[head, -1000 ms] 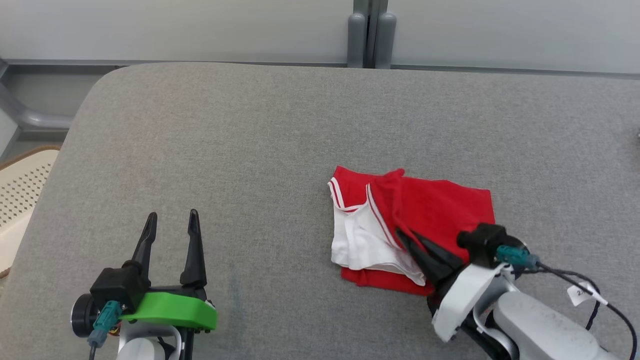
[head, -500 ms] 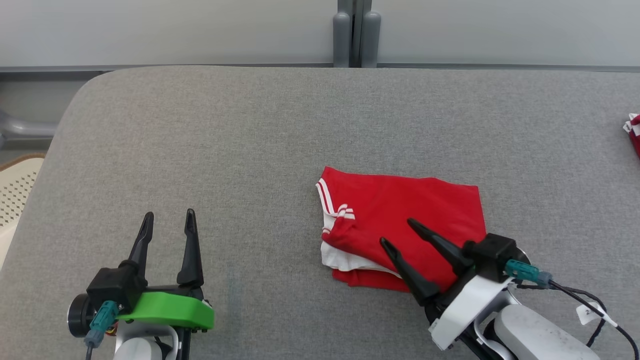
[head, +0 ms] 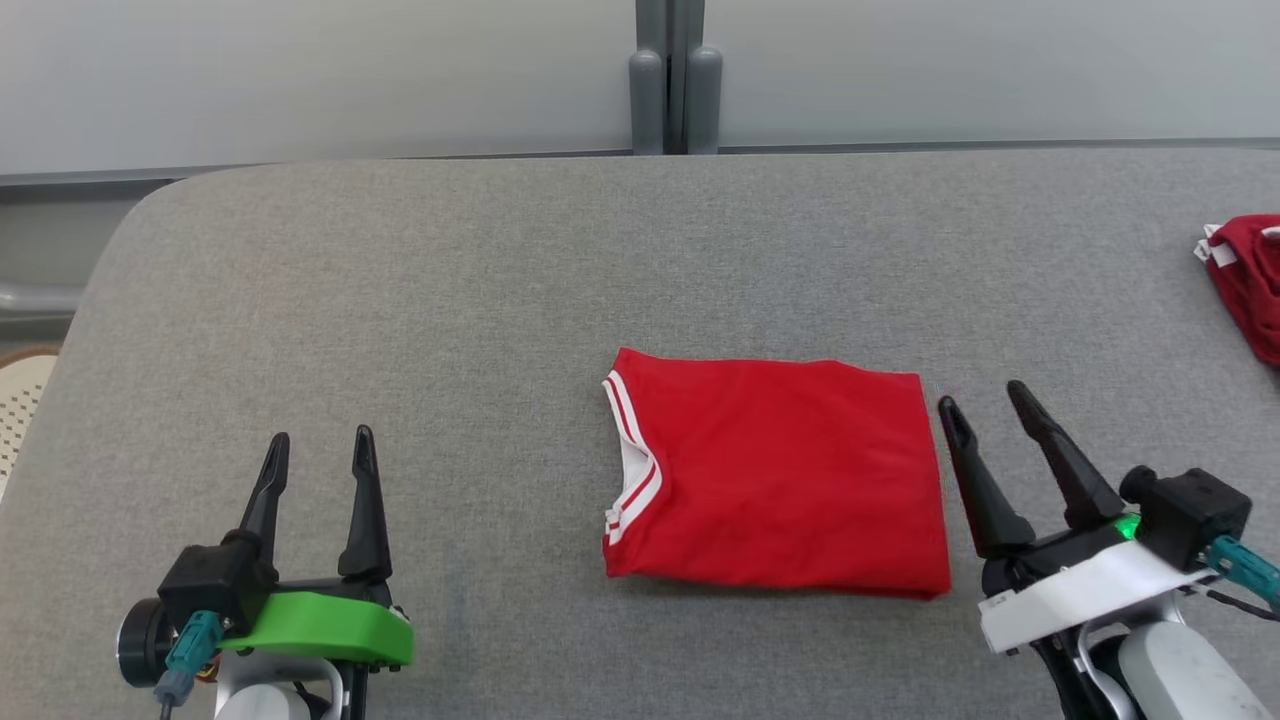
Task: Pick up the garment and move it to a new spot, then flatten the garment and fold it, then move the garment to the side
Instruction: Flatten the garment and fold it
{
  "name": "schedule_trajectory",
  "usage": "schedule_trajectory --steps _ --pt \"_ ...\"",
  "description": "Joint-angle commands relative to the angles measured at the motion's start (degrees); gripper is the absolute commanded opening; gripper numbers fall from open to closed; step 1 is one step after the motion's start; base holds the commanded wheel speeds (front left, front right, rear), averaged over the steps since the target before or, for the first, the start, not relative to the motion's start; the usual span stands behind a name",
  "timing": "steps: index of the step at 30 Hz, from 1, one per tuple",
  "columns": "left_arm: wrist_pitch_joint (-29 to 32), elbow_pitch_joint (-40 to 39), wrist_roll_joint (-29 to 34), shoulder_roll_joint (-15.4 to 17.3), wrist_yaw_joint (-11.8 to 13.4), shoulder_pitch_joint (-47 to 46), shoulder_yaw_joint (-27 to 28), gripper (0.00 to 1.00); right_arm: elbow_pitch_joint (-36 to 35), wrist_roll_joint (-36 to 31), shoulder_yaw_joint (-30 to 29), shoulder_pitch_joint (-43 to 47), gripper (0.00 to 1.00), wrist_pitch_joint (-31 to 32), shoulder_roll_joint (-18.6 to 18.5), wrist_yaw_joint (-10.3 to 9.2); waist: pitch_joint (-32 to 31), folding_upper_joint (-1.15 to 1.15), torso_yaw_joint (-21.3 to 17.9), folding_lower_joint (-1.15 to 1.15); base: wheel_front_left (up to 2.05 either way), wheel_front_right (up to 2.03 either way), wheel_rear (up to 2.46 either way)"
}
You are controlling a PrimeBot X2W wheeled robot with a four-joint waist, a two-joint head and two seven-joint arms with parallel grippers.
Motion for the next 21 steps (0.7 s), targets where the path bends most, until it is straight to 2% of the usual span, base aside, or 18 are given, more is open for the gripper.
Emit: schedule_trajectory --steps 1,13,21 --pt "-0.2 -0.2 0.6 0.1 -0.2 1.0 0.2 1.00 -1.0 -1.1 -1.8 1.5 1.00 -0.1 0.5 0.03 -0.4 0.00 -0.8 0.00 0.00 0.00 0.00" --pt "-0.2 -0.7 2.0 0.1 -0.6 1.5 1.6 1.00 -6.0 -7.8 -10.4 8.1 1.00 -0.1 4.2 0.03 -2.0 0.00 -3.2 0.00 0.00 0.00 0.00" --pt "-0.2 -0.4 4.5 0.3 -1.2 3.1 2.9 1.00 -5.8 -10.1 -11.4 10.6 1.00 -0.1 5.6 0.03 -4.1 0.00 -3.8 0.00 0.00 0.00 0.00"
